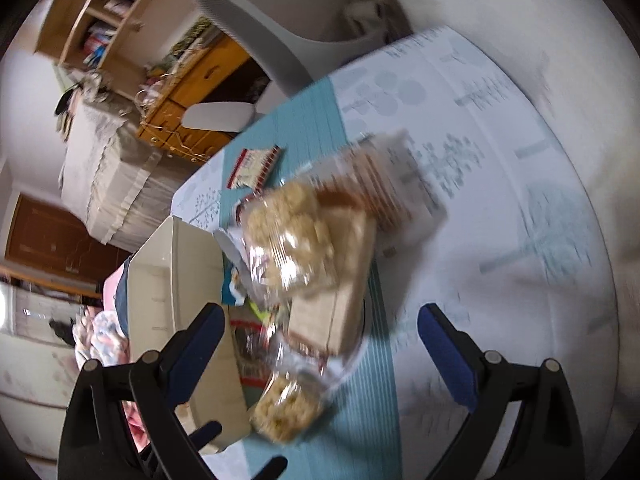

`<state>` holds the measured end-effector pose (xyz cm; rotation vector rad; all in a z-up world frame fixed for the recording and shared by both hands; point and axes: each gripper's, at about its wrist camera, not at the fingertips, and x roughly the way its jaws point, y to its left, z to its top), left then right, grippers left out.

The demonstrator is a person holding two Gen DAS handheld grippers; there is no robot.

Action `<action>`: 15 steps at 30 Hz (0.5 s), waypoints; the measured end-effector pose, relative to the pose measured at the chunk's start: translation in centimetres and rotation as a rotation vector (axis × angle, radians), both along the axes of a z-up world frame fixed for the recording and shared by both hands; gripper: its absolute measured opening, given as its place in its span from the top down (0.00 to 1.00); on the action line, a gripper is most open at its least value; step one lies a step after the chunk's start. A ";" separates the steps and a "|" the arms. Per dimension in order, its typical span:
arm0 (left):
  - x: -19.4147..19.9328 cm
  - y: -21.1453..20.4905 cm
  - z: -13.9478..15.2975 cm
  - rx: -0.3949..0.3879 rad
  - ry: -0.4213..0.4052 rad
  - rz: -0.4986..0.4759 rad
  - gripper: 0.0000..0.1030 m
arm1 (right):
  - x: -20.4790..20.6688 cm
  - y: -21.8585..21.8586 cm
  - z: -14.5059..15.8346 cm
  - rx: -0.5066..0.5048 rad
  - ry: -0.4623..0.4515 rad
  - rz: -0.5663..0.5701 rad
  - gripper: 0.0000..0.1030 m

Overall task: Organize snacks
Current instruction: 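Move left tool to clear puffed-snack bag while right tool reaches clear fluffy-snack bag, then close left tool on puffed-snack bag while right tool grasps fluffy-snack bag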

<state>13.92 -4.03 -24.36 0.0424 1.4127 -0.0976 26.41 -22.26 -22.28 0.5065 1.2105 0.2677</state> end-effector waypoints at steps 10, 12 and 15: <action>1.4 -0.9 -4.0 0.075 0.109 -0.001 0.21 | 2.6 2.7 -1.3 -0.184 -0.173 0.151 0.05; 1.4 -1.1 -4.2 0.089 0.108 -0.005 0.19 | 2.9 3.2 -1.5 -0.222 -0.199 0.176 0.05; 1.5 -1.6 -4.7 0.126 0.107 -0.022 0.16 | 3.2 3.8 -1.9 -0.246 -0.231 0.204 0.05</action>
